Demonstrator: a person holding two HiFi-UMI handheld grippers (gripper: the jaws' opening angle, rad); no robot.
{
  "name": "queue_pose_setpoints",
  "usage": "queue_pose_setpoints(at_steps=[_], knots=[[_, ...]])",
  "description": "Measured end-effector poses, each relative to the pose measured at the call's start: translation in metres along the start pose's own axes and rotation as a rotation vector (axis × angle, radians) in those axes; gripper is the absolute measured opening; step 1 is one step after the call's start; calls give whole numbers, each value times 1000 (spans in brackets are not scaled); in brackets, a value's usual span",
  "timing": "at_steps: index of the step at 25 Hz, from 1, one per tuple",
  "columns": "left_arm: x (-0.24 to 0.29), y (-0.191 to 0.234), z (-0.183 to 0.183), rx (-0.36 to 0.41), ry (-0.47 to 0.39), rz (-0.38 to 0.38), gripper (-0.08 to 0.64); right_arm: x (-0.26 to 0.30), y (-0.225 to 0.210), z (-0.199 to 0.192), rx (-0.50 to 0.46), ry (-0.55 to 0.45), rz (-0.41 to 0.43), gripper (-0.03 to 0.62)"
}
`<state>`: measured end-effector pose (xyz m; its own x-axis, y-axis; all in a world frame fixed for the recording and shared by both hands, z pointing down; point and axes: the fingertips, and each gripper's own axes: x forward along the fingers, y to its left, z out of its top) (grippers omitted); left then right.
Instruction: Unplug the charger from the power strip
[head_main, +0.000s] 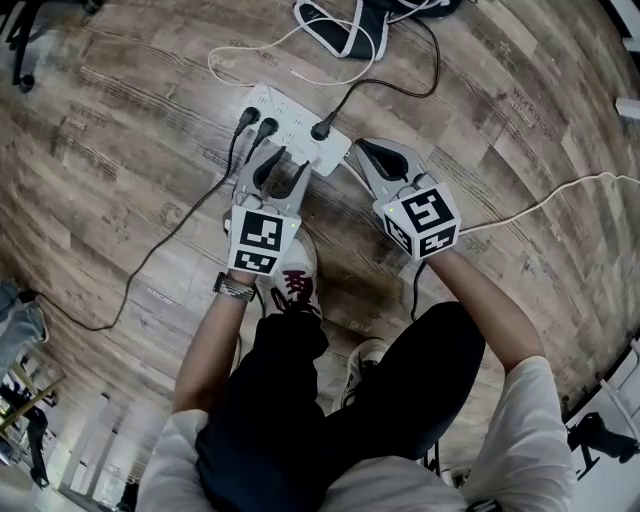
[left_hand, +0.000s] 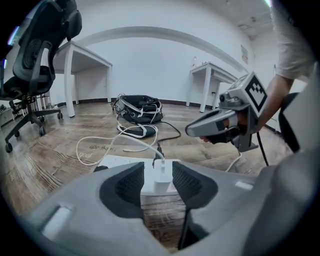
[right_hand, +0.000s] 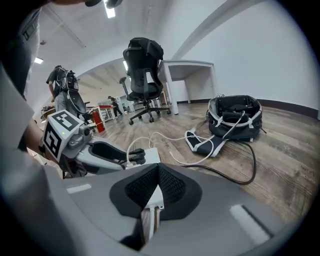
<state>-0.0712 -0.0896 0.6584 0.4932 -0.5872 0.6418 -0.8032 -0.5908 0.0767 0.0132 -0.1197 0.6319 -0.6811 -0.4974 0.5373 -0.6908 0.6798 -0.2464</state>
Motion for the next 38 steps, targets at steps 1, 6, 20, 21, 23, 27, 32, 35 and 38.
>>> queue_pose_setpoints(at_steps=[1,6,20,21,23,27,32,35,38], knots=[[5,-1,-4,1,5,1,170,3,-5,-4,4,1,-8,3],[15,-2,-18,-19,18,8,178,21,-5,-25,12,7,15,3],[27,-2,-20,4,2,-1,178,48,2,-61,-96,127,60,5],[28,-2,-21,5,3,-2,178,49,2,-64,-101,136,62,5],[32,-2,-22,3,5,-5,178,51,0,-70,-117,154,61,5],[34,-3,-25,14,18,-8,176,53,-1,-77,-136,159,67,5],[36,-4,-25,25,33,-7,176,54,-2,-75,-148,155,76,5],[40,-9,-22,42,39,-15,176,53,-2,-76,-155,153,70,5],[45,-9,-20,51,47,-17,175,56,-1,-74,-165,137,77,3]])
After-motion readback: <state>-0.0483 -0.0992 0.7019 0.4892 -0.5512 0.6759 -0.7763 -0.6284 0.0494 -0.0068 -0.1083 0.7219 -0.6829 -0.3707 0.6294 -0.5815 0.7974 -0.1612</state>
